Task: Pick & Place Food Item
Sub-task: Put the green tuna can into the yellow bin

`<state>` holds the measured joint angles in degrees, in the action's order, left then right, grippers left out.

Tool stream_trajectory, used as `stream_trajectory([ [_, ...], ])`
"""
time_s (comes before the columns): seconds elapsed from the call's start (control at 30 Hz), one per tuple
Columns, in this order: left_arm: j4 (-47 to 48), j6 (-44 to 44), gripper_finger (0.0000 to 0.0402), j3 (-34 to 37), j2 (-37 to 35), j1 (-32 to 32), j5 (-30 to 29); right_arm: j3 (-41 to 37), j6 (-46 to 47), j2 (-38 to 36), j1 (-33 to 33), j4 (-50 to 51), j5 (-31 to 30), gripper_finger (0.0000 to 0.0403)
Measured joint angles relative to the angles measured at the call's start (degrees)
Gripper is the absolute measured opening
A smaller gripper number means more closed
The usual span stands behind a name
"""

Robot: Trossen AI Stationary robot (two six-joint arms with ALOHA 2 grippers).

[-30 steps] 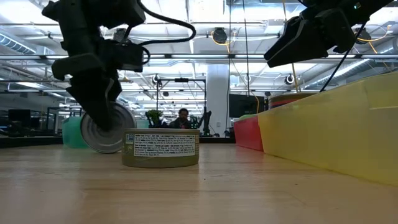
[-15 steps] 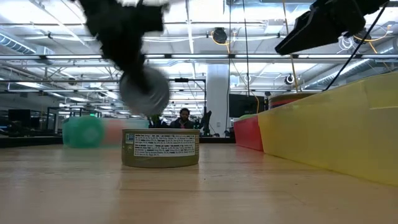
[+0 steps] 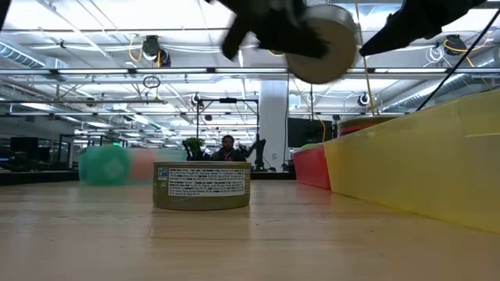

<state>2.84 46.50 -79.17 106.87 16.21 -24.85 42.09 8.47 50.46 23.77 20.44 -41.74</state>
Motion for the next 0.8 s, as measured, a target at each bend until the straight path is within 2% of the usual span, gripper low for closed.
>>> stream_trajectory([
  [0.17, -3.62, 12.7, 0.014, -8.26, 10.07, 0.64, -1.63, 0.0, -0.32, -0.2, 0.0, -0.66, -0.04, 0.0308],
  [0.23, -4.48, 14.87, 0.0141, -11.64, 12.68, 1.31, -1.4, 0.0, -0.16, -0.22, 0.0, -0.83, 0.03, 0.0308],
  [0.43, -4.27, 15.31, 0.0151, -17.25, 19.09, 3.32, 7.22, 0.0, -0.86, -0.22, 0.0, -0.89, 0.03, 0.0308],
  [0.67, -7.27, 11.27, 0.014, -18.0, 22.66, 2.64, 14.31, 0.0, -2.14, -0.22, 0.0, -2.69, 0.05, 0.0308],
  [0.8, -6.85, 8.21, 0.0179, -17.91, 24.21, 1.58, 16.24, 0.0, -2.2, -0.22, 0.0, -3.07, 0.04, 0.0308],
])
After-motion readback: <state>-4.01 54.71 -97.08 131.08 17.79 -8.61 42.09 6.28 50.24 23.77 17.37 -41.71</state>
